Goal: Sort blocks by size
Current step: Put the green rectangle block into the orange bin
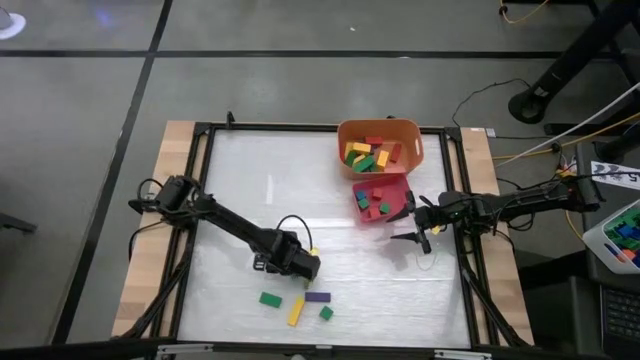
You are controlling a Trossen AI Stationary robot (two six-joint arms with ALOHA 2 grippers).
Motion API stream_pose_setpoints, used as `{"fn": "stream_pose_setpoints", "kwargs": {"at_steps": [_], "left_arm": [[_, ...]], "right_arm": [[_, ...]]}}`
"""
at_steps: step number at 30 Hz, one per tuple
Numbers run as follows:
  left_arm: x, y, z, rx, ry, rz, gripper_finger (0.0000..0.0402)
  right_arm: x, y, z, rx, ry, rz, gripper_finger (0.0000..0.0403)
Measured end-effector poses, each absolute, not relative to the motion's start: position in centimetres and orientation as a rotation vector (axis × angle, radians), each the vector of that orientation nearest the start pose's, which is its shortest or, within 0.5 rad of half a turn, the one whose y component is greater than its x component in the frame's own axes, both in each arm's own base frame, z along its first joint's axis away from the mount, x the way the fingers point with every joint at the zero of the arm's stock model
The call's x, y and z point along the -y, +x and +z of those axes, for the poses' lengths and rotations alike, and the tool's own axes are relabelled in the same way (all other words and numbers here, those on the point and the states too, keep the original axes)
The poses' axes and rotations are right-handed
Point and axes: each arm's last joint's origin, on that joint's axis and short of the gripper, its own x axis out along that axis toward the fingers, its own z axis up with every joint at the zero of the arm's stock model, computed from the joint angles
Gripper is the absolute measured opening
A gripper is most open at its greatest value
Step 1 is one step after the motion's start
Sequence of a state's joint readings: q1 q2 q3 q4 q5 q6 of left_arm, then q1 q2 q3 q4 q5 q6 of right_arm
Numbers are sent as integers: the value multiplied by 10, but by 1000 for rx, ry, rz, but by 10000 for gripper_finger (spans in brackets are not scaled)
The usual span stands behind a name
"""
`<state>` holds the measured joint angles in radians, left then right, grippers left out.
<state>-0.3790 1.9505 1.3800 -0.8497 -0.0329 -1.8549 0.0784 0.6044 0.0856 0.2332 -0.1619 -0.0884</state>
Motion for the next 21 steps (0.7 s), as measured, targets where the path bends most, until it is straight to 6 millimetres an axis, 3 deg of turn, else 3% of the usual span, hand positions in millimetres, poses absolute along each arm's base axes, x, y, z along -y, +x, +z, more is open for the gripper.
{"fn": "stream_pose_setpoints", "kwargs": {"at_steps": [11,21], "left_arm": [[123,351,169,-1103,-1198,1044,210],[124,358,148,-1121,-1162,1042,208]], "right_arm": [[-15,137,156,-282,-73,251,227],[-15,137,156,-289,-73,251,227]]}}
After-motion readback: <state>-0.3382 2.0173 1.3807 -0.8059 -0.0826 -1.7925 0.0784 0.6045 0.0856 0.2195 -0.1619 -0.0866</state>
